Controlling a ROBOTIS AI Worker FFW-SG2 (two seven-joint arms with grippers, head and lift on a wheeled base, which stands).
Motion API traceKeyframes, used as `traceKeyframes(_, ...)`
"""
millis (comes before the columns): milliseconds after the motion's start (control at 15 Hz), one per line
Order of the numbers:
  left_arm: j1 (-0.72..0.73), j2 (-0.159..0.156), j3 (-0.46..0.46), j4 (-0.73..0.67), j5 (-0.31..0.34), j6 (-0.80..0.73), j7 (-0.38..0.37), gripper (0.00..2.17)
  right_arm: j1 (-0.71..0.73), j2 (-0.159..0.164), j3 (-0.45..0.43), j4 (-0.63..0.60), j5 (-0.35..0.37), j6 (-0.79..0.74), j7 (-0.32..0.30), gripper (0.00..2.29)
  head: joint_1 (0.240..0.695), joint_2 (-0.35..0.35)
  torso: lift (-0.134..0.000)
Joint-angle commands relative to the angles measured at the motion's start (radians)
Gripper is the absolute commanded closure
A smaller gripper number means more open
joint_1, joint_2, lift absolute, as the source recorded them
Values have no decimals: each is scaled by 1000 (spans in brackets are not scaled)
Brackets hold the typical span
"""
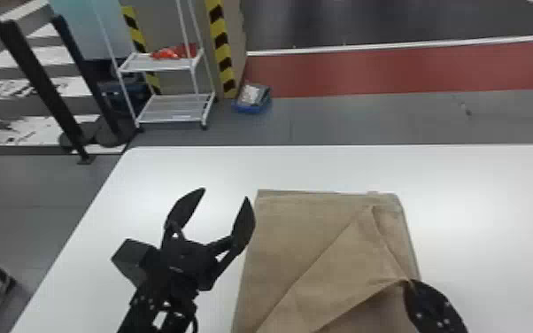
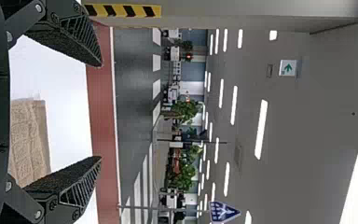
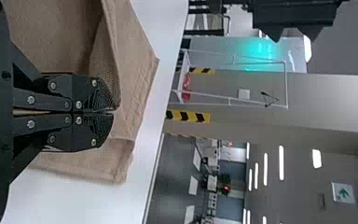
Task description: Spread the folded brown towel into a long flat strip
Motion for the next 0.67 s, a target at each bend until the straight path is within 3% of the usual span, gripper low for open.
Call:
traceKeyframes(0,-15,-2,-2,12,1,3,0,205,72,29,-142,-11,-69,-141,8,1183,695,109,-125)
traceKeyframes(200,-40,-5,-8,35,1,3,0,205,91,83,-333,-11,-194,-160,66,1183,695,-18,-125)
traceKeyframes(600,-84,-6,-44,61,-5,15,0,205,47,89,-493,-10,-281,-52,77,1183,695,-213,-125)
